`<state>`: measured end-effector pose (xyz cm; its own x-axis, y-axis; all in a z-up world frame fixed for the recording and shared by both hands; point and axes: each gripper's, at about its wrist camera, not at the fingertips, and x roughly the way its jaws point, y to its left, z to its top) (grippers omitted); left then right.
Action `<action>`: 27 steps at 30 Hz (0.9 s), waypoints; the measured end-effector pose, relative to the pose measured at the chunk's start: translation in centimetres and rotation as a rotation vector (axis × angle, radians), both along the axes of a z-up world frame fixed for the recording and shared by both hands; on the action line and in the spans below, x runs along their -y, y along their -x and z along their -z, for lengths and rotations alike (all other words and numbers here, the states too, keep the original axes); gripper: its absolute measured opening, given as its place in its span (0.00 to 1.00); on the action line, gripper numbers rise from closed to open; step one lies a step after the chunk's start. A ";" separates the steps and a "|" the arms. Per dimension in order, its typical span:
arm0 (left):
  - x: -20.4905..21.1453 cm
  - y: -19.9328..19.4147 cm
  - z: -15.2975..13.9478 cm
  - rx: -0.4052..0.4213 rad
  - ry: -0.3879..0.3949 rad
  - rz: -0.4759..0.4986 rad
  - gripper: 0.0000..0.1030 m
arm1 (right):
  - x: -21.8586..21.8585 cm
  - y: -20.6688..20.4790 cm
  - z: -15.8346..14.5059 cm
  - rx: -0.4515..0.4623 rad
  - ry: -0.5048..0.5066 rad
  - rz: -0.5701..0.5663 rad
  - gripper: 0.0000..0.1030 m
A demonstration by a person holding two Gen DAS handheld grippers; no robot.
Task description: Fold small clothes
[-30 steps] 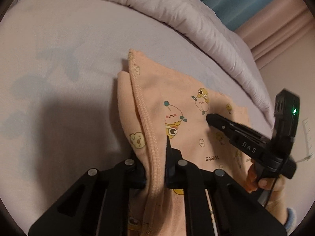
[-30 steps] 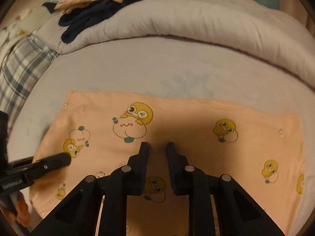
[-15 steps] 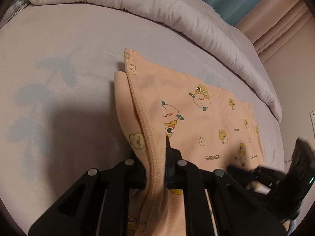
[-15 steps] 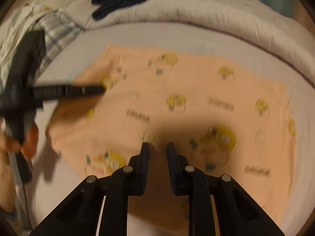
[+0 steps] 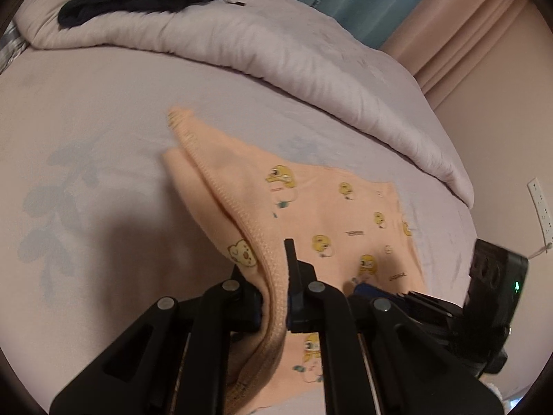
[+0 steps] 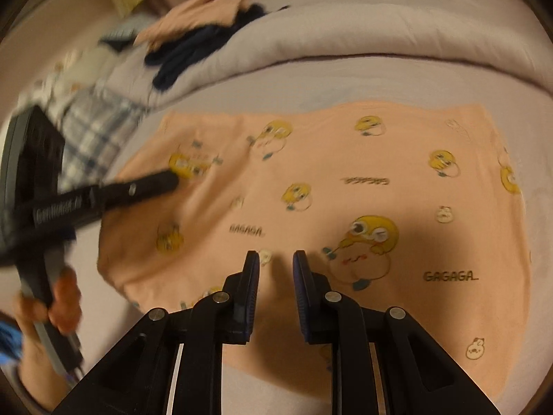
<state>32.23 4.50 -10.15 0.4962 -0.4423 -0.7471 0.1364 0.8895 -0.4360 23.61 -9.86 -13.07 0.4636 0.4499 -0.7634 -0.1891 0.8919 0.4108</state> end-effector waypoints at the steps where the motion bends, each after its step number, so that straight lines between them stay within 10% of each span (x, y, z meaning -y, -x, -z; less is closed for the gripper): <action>1: 0.5 0.0 -0.1 0.001 -0.002 0.006 0.08 | 0.9 -0.2 0.1 -0.008 -0.050 0.023 0.21; 18: 17.0 -1.1 -0.9 0.003 -0.245 0.231 0.12 | 13.0 -0.5 3.6 -0.140 -0.709 0.338 0.47; 22: 19.4 -1.7 0.7 -0.071 -0.166 0.321 0.42 | 14.4 -0.5 4.6 -0.182 -0.813 0.365 0.49; 27: 18.5 -1.0 -0.5 -0.020 -0.160 0.375 0.52 | 14.7 -0.7 4.0 -0.191 -0.777 0.356 0.53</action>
<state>33.18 -13.95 -9.64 0.3074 -0.4666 -0.8293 0.4567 0.8369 -0.3016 24.31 -24.54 -17.10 0.5708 0.7280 -0.3799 0.1819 0.3391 0.9230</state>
